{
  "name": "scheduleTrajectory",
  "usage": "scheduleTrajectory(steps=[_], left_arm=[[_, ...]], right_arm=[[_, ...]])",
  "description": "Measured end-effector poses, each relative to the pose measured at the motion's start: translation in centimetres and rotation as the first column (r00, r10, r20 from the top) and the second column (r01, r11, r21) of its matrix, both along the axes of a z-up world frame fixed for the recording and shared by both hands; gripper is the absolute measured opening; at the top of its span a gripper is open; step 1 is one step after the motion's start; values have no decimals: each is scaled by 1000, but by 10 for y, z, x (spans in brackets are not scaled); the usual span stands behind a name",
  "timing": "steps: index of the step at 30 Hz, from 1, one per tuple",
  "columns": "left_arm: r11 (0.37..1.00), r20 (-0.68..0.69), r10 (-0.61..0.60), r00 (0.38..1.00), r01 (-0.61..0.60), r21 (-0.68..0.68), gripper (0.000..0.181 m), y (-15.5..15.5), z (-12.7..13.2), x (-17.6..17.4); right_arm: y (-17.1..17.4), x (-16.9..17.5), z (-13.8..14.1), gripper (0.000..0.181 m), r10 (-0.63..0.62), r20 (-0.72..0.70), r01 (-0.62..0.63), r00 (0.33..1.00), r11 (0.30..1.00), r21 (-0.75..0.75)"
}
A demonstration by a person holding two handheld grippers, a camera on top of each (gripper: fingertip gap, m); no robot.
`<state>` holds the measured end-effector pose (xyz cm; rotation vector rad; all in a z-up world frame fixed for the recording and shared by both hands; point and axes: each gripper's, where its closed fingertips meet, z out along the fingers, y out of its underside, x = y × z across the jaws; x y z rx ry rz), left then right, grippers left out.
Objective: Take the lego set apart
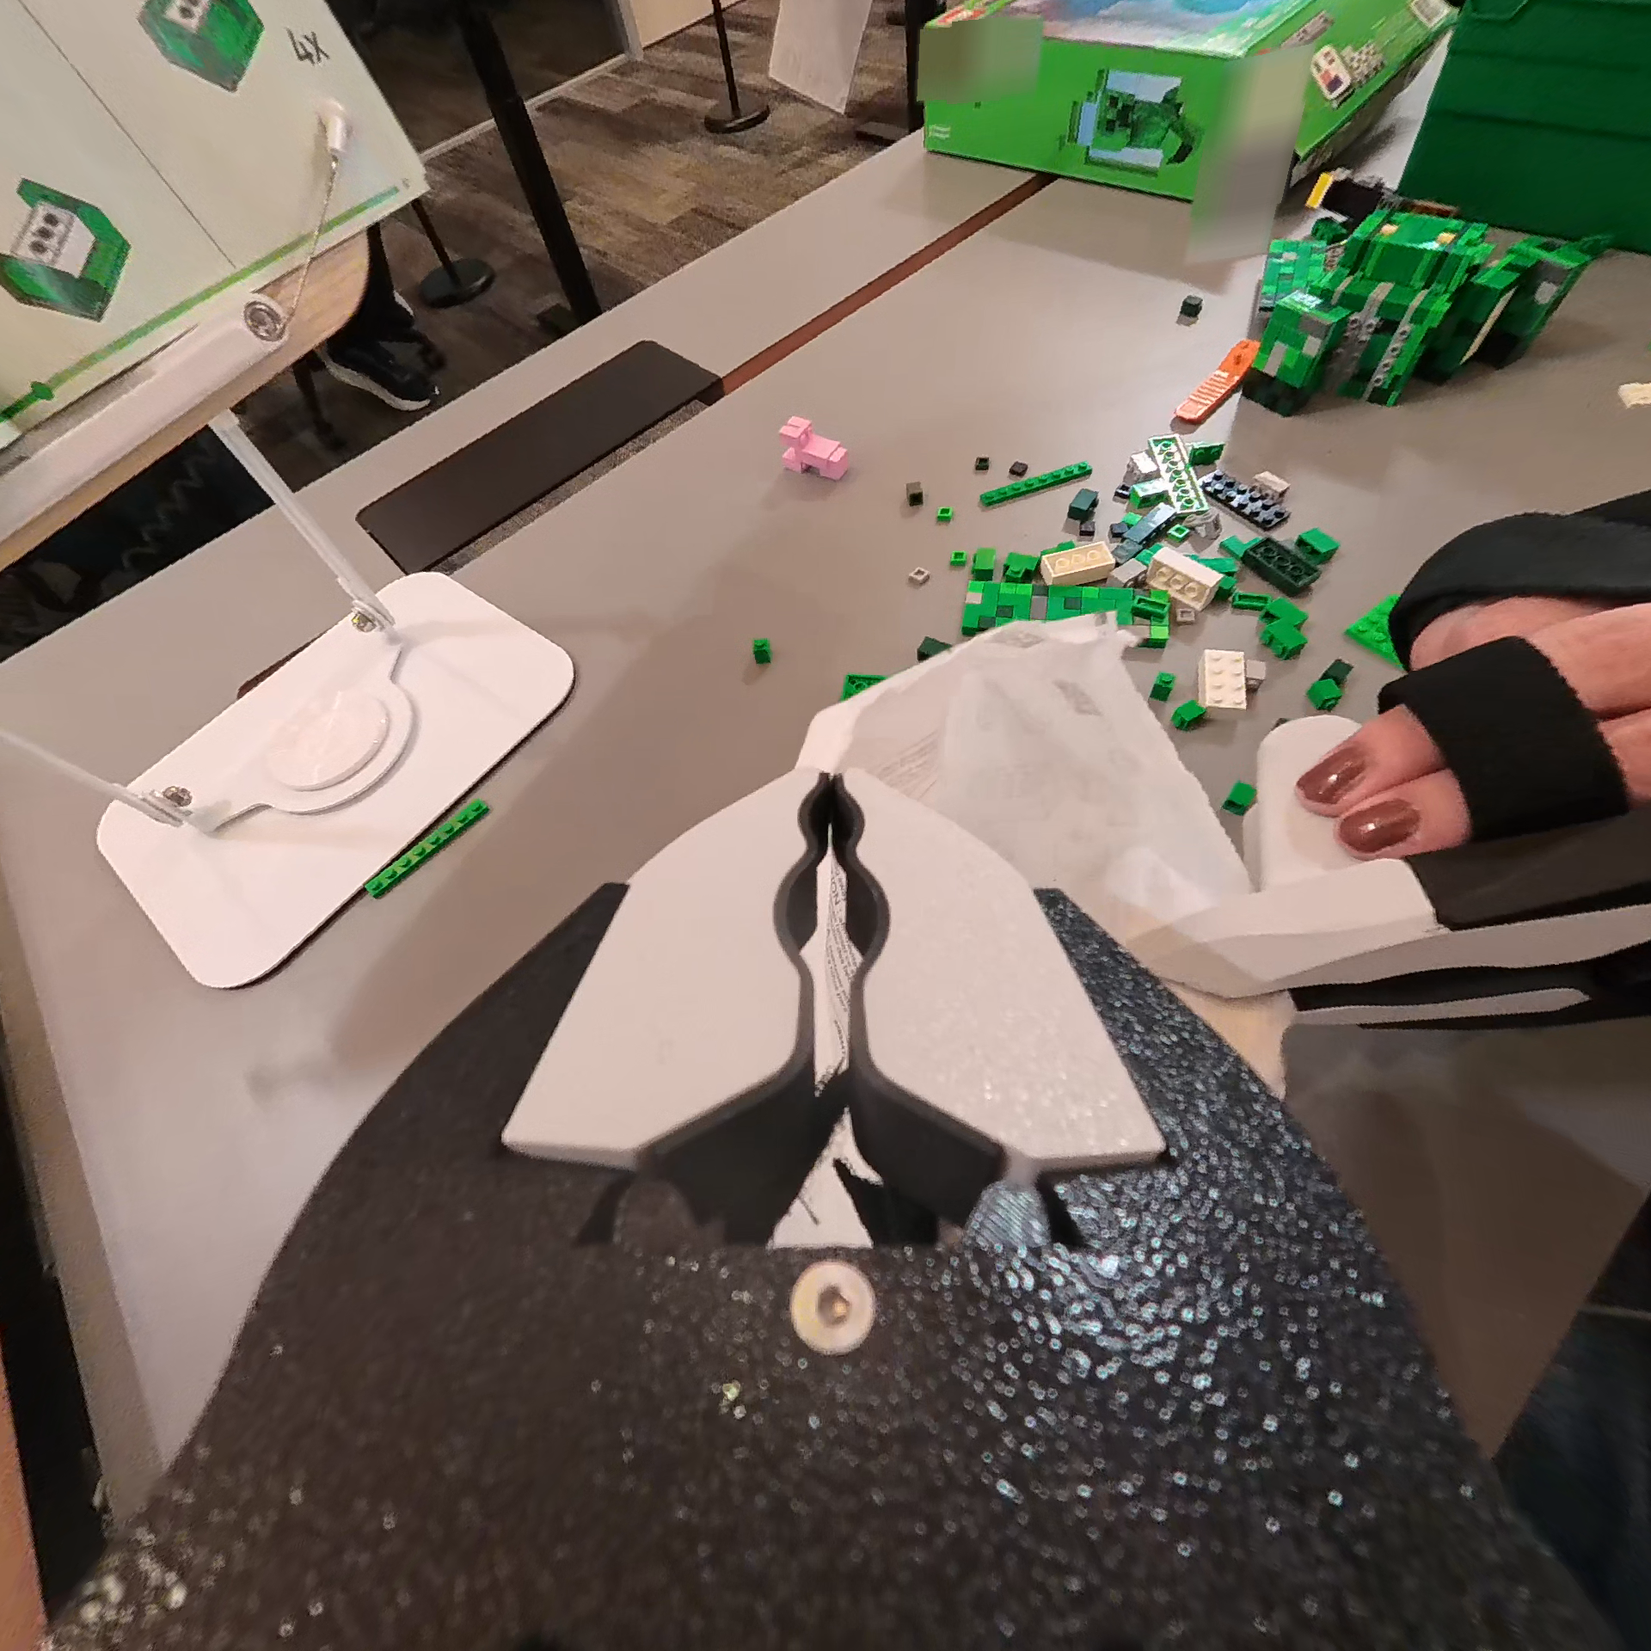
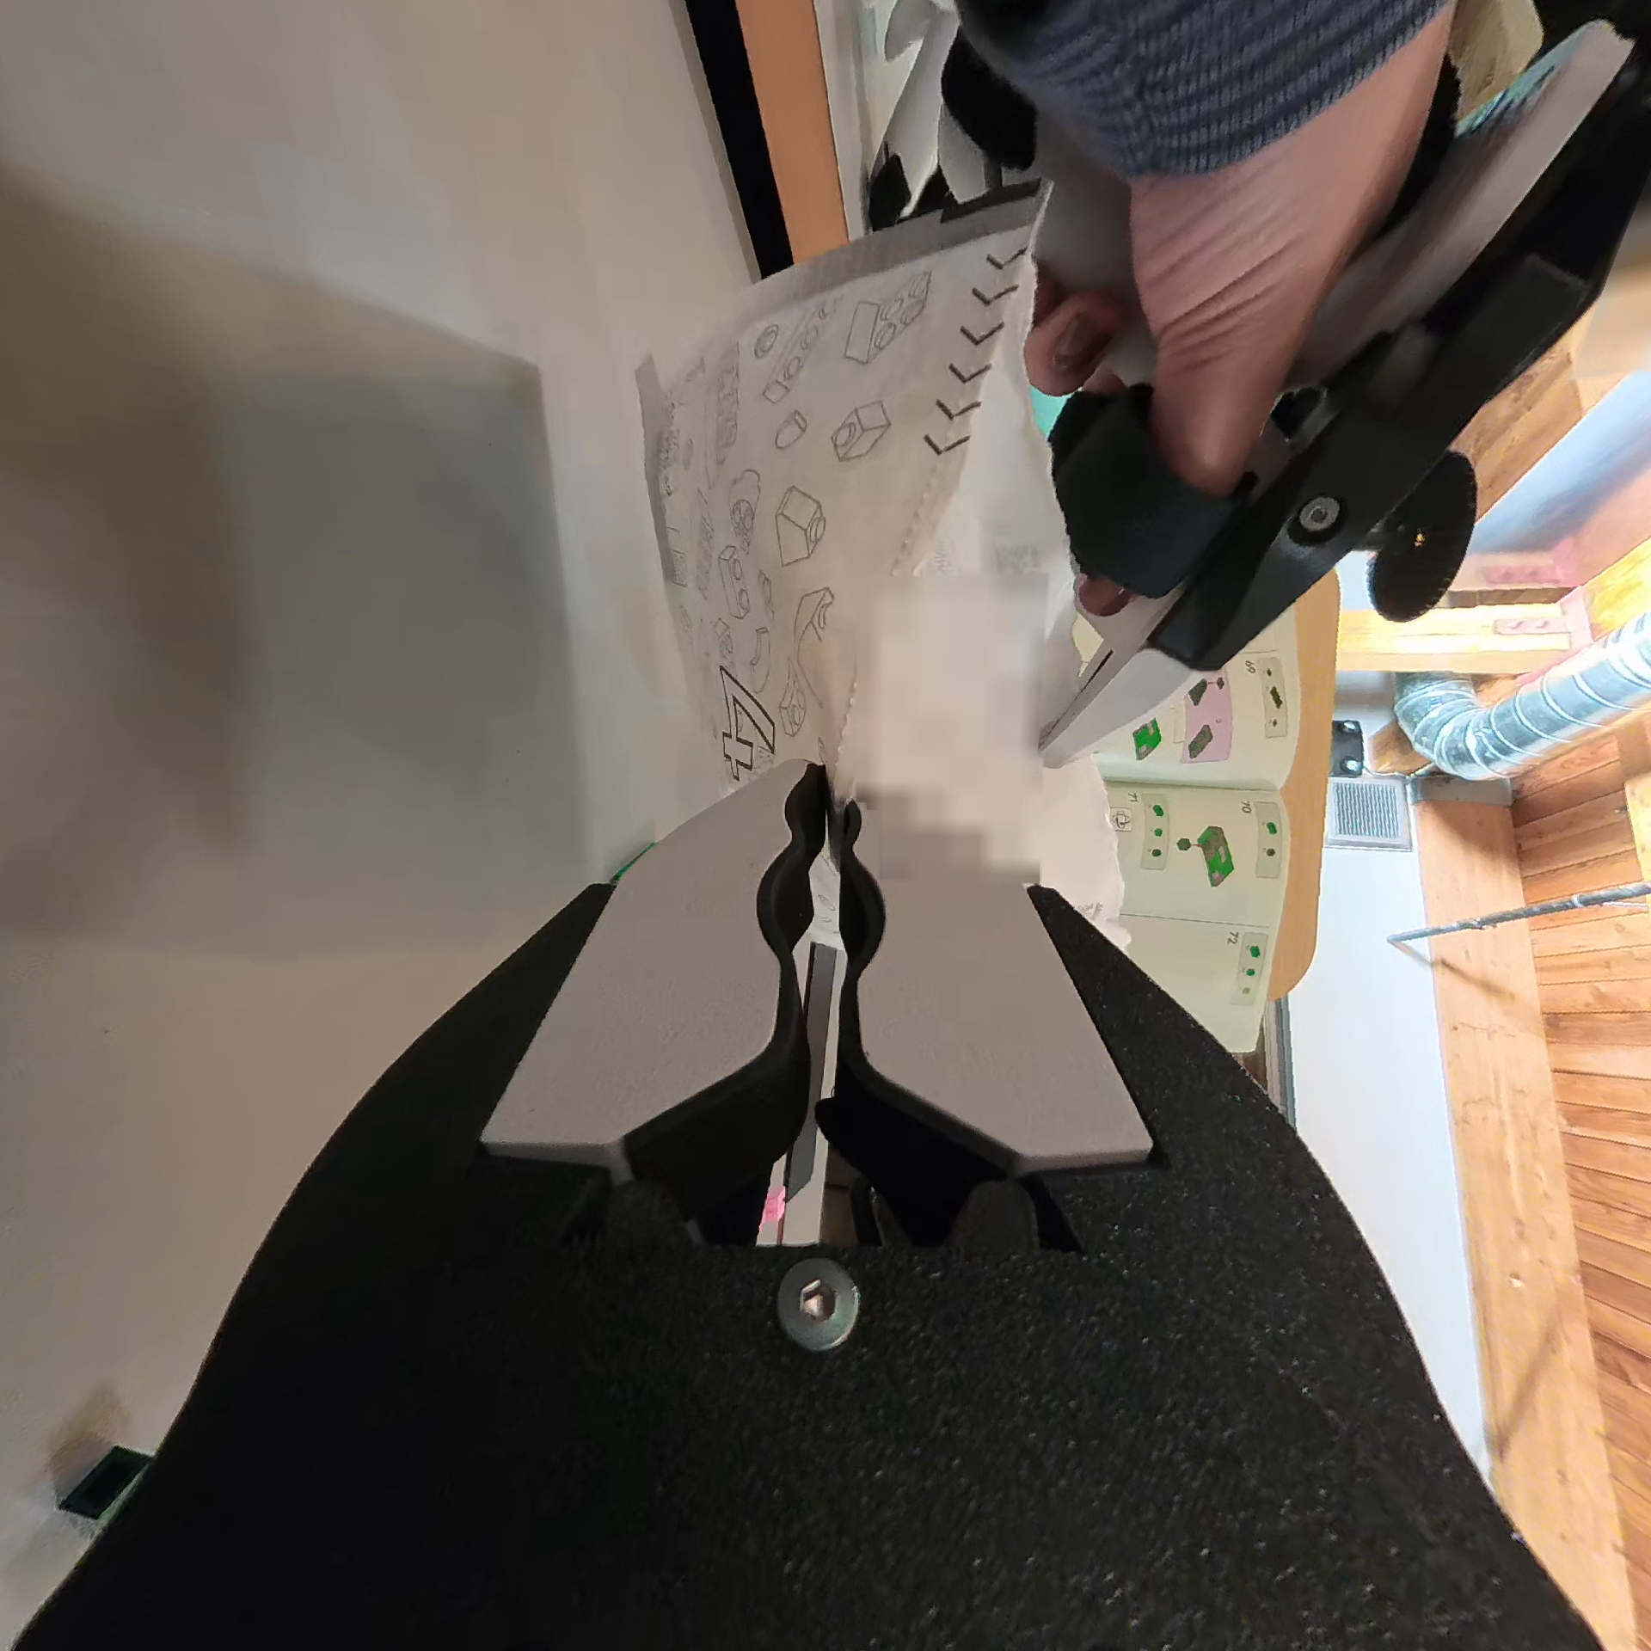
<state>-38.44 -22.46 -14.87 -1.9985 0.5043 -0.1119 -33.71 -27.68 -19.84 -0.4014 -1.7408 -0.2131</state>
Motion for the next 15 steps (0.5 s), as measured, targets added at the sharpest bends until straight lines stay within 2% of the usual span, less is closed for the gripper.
scheduleTrajectory(steps=[6, 9, 11, 15], left_arm=[[1000, -7, -20, 1000, 20, -18, 0, 0, -3, 6], [987, -44, -77, 996, 70, -145, 0, -4, -20, 25], [974, -125, -83, 989, 54, -221, 0, -4, -34, 32], [980, -186, -65, 980, 29, -195, 0, 6, -34, 39]], right_arm=[[1, -1, -6, 1, -14, 24, 15, 1000, 998, -61], [6, 1, -15, 3, -29, 51, 36, 998, 989, -145], [7, 4, -20, 5, -27, 54, 38, 998, 976, -214], [14, 21, -24, 14, -12, 53, 28, 999, 944, -329]])
